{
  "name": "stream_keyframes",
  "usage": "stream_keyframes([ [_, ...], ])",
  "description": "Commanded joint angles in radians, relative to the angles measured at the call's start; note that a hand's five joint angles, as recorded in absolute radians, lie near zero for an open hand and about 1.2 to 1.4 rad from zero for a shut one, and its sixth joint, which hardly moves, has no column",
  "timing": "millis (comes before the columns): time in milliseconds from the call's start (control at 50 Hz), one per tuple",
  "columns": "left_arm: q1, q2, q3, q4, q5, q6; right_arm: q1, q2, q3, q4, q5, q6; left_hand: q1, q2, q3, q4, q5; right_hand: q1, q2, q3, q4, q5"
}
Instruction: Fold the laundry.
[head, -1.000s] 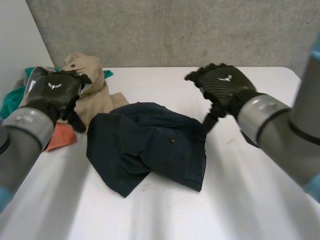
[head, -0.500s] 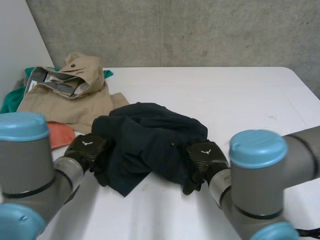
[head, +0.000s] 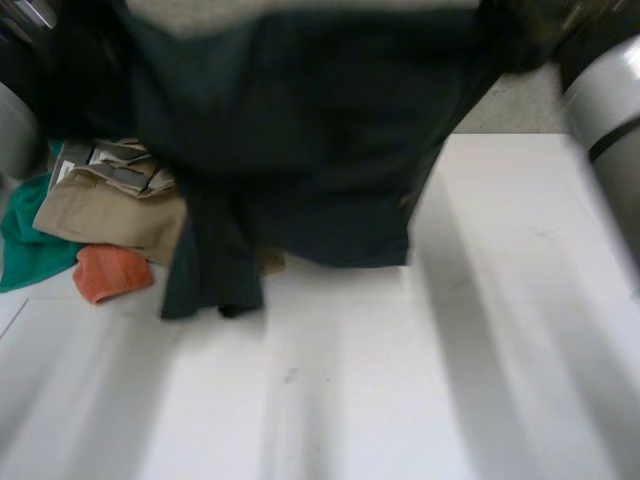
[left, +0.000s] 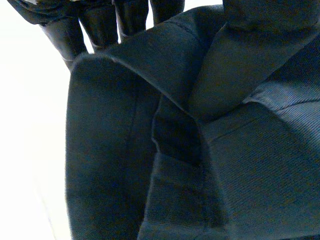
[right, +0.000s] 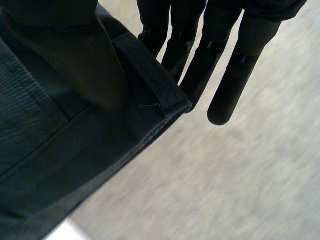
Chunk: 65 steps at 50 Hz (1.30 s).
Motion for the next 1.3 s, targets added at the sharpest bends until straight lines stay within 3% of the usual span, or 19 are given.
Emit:
stream_keyframes([
  [20, 0.031, 0.064, 0.249, -0.184, 0.026, -0.096, -0.067, -0.052, -0.240, 0.154, -0.085, 0.051, 0.258, 0.202, 0.208, 0.197, 0.243, 0.285, 0.224, 0.222, 0.206, 0.263],
  [200, 0.112, 0.038, 0.461, -0.227, 0.072, -0.178, -0.110, -0.052, -0.312, 0.088, -0.113, 0.100, 0.258, 0.202, 0.208, 0.197, 0.243, 0.285, 0.224, 0.222, 0.206, 0.263],
  [300, 0.122, -0.121, 0.495, -0.226, 0.118, -0.179, -0.096, 0.029, -0.305, 0.076, -0.109, 0.111, 0.258, 0.202, 0.208, 0.197, 0.243, 0.285, 0.224, 0.222, 0.206, 0.263],
  [440, 0.122, -0.399, 0.517, -0.174, 0.129, -0.151, -0.082, 0.262, -0.268, 0.044, -0.084, 0.111, 0.258, 0.202, 0.208, 0.197, 0.243, 0.285, 0.224, 0.222, 0.206, 0.263],
  [580, 0.123, -0.818, 0.657, -0.073, 0.170, -0.074, -0.068, 0.612, -0.330, -0.123, 0.078, 0.078, 0.258, 0.202, 0.208, 0.197, 0.243, 0.285, 0.224, 0.222, 0.206, 0.263],
  [600, 0.122, -0.853, 0.675, -0.068, 0.181, -0.070, -0.068, 0.640, -0.341, -0.149, 0.097, 0.071, 0.142, 0.086, 0.092, 0.081, 0.127, 0.285, 0.224, 0.222, 0.206, 0.263],
  [620, 0.120, -0.917, 0.707, -0.065, 0.190, -0.064, -0.065, 0.701, -0.381, -0.198, 0.136, 0.050, -0.271, -0.328, -0.322, -0.332, -0.287, -0.233, -0.294, -0.295, -0.311, -0.255],
  [660, 0.117, -0.955, 0.734, -0.071, 0.189, -0.059, -0.060, 0.747, -0.415, -0.221, 0.166, 0.016, -0.793, -0.849, -0.843, -0.854, -0.808, -0.846, -0.906, -0.908, -0.924, -0.868],
  [680, 0.114, -0.953, 0.741, -0.085, 0.173, -0.056, -0.051, 0.778, -0.447, -0.217, 0.187, -0.032, -0.963, -1.020, -1.014, -1.024, -0.979, -0.937, -0.998, -0.999, -1.015, -0.959],
  [780, 0.117, -0.832, 0.657, -0.109, 0.089, -0.057, -0.033, 0.709, -0.415, -0.185, 0.192, -0.110, -0.963, -1.020, -1.014, -1.024, -0.979, -0.937, -0.998, -0.999, -1.015, -0.959],
  [840, 0.109, -0.693, 0.519, -0.102, 0.055, -0.042, -0.033, 0.554, -0.314, -0.166, 0.142, -0.133, -0.963, -1.020, -1.014, -1.024, -0.979, -0.937, -0.998, -0.999, -1.015, -0.959],
  [920, 0.076, -0.485, 0.262, -0.062, 0.093, 0.030, -0.034, 0.354, -0.126, -0.073, 0.002, -0.204, -0.963, -1.020, -1.014, -1.024, -0.979, -0.937, -0.998, -0.999, -1.015, -0.959],
  [1020, 0.014, -0.343, 0.001, -0.074, 0.198, 0.128, -0.025, 0.246, 0.045, 0.086, -0.087, -0.234, -0.855, -0.911, -0.905, -0.916, -0.870, -0.855, -0.916, -0.918, -0.934, -0.877],
  [1160, -0.078, -0.306, -0.291, -0.059, 0.284, 0.219, 0.007, 0.227, 0.253, 0.278, -0.131, -0.206, -0.819, -0.876, -0.869, -0.880, -0.834, -0.770, -0.830, -0.832, -0.848, -0.792],
  [1200, -0.093, -0.329, -0.320, -0.022, 0.276, 0.220, 0.016, 0.239, 0.300, 0.256, -0.145, -0.194, -0.819, -0.876, -0.869, -0.880, -0.834, -0.767, -0.827, -0.829, -0.845, -0.789],
  [1300, -0.135, -0.470, -0.349, 0.101, 0.239, 0.213, 0.025, 0.302, 0.433, -0.009, -0.182, -0.154, -0.804, -0.861, -0.855, -0.865, -0.820, -0.767, -0.827, -0.829, -0.845, -0.789],
])
